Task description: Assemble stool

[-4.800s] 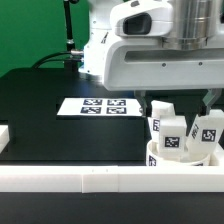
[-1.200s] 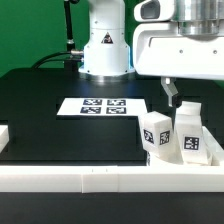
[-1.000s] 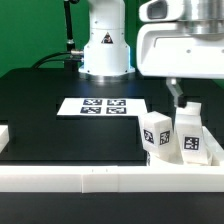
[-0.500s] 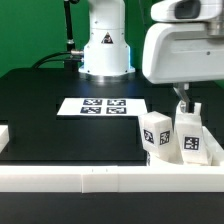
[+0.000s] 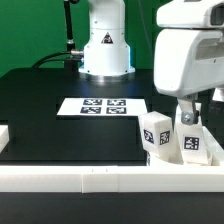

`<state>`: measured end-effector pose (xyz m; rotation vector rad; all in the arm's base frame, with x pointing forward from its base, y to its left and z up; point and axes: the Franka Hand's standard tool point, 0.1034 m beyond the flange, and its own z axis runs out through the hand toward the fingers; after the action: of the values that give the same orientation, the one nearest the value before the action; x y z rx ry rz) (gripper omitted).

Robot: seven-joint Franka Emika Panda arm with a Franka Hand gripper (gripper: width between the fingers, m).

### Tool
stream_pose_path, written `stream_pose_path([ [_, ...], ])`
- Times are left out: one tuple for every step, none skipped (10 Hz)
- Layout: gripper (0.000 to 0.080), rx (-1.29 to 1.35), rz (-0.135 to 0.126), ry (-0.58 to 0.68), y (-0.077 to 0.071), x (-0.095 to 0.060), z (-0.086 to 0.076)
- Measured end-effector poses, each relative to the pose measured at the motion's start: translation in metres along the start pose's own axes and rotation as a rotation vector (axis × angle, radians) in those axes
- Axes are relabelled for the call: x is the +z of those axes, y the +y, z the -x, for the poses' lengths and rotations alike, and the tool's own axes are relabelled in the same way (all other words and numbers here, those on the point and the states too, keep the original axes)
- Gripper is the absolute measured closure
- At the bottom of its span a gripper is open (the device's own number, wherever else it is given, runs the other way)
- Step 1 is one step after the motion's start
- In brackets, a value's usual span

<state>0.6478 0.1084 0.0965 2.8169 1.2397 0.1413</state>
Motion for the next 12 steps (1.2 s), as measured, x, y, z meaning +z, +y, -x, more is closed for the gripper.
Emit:
stream_pose_path([
  [0.0151,-0.056,0.008,-0.002,0.002,0.003,0.002],
  [0.0151,-0.193,0.018,-0.013,0.006,0.005,0.006],
  [0.0151,-0.277,0.024,-0.022,0.009,0.007,0.010],
  [0.0151,-0.288,0.023,-0.025,0.010,0.009,0.011],
  [0.0151,-0.278,0.020,-0.029,0.010,0.012,0.013],
  [0.0151,-0.277,0.015,-0.034,0.008,0.016,0.014],
  [0.0151,-0.268,0.013,-0.036,0.008,0.017,0.015],
  [0.0240,-0.263,0.013,-0.036,0.008,0.016,0.015],
  [0.0240,-0.239,0.014,-0.036,0.009,0.016,0.016],
  [0.0441,-0.215,0.011,-0.038,0.008,0.016,0.016],
  [0.0455,-0.214,0.010,-0.040,0.008,0.016,0.017],
  [0.0455,-0.164,0.008,-0.039,0.008,0.016,0.017],
])
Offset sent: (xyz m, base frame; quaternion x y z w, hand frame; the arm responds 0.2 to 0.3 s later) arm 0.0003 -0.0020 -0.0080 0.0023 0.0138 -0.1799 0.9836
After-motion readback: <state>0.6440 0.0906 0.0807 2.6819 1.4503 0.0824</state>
